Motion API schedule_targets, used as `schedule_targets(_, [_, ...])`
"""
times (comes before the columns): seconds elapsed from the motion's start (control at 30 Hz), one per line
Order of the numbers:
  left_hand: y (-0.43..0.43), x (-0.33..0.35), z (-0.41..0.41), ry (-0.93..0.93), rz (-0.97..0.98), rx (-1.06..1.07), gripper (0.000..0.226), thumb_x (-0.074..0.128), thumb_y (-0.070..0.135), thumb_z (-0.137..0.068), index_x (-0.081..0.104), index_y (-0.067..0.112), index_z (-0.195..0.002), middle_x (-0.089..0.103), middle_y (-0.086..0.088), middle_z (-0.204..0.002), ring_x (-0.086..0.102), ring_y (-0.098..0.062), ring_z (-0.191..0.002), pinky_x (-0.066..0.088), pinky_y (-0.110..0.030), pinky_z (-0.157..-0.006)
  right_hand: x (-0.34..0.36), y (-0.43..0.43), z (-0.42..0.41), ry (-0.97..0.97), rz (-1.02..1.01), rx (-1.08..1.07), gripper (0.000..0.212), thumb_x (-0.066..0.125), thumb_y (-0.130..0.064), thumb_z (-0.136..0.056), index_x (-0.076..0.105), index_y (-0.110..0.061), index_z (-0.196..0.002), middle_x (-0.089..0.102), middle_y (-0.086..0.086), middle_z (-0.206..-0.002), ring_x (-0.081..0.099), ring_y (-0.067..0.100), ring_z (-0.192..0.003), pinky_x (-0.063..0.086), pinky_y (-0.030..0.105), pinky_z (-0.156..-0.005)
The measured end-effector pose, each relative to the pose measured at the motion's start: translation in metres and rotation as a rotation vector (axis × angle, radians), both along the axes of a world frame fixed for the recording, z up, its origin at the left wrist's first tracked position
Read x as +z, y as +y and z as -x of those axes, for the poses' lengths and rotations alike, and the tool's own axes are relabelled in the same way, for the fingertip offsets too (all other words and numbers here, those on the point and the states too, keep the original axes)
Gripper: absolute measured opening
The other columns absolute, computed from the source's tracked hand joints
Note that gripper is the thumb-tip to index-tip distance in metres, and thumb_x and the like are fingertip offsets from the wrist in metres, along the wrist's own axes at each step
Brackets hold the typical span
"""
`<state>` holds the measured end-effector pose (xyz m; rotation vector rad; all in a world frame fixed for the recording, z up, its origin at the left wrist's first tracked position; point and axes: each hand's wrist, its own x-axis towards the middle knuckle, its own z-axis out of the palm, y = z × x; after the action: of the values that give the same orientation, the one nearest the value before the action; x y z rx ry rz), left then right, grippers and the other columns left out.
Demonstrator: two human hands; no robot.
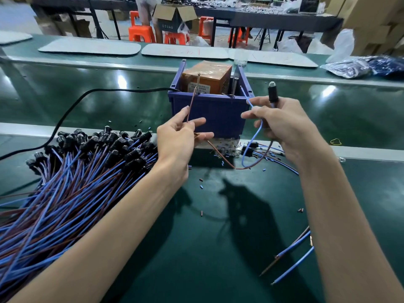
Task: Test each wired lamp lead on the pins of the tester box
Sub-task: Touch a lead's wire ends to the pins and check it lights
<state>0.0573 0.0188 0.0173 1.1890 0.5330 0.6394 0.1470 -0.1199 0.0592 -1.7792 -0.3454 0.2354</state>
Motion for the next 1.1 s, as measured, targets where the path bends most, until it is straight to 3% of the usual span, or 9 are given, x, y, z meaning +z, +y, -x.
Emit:
schedule_targets(0.13, [-0.0020,0.0001,0.0004,0.005,-0.009,-0.001,0.042,0.040,-0.003,-0.099,0.048,0.012,-0.138,0.069,0.000,-0.091,0.066,-0.009,-0.050,0.051,-0.013,-0.057,-0.0021,0.0010,-0.0001,0.007,0.009,0.041,0.013,0.055,-0.012,-0.095,0.063,-0.022,-0.096,0.070,-0.011,-0.061,0.050,-0.004,-0.045,0.032,0.009,-0.038])
schedule_targets(0.33, [-0.0027,0.0016,0.0016,0.007,0.001,0.004,0.042,0.040,-0.004,-0.098,0.050,0.012,-0.136,0.069,0.000,-0.089,0.067,-0.009,-0.050,0.049,-0.013,-0.053,-0.0038,0.0005,-0.0012,-0.006,0.027,0.054,0.015,0.056,-0.014,-0.094,0.066,-0.022,-0.100,0.063,-0.013,-0.053,0.048,-0.001,-0.048,0.032,0.010,-0.040])
schedule_targets(0.5, [-0.0044,0.0030,0.0027,0.001,0.018,0.009,0.041,0.041,-0.005,-0.098,0.053,0.012,-0.132,0.069,-0.002,-0.090,0.066,-0.010,-0.049,0.049,-0.014,-0.050,-0.0036,0.0004,-0.0012,-0.006,0.026,0.058,0.017,0.055,-0.011,-0.093,0.067,-0.023,-0.091,0.054,-0.013,-0.048,0.044,0.001,-0.044,0.029,0.011,-0.039])
schedule_targets(1.1, [-0.0066,0.0066,0.0050,0.013,0.057,0.014,0.035,0.041,-0.006,-0.096,0.060,0.021,-0.110,0.068,-0.004,-0.091,0.065,-0.010,-0.048,0.044,-0.012,-0.043,-0.0014,-0.0021,-0.0009,-0.013,0.029,0.055,0.024,0.050,-0.006,-0.093,0.070,-0.018,-0.091,0.048,-0.010,-0.052,0.035,0.006,-0.049,0.027,0.012,-0.039])
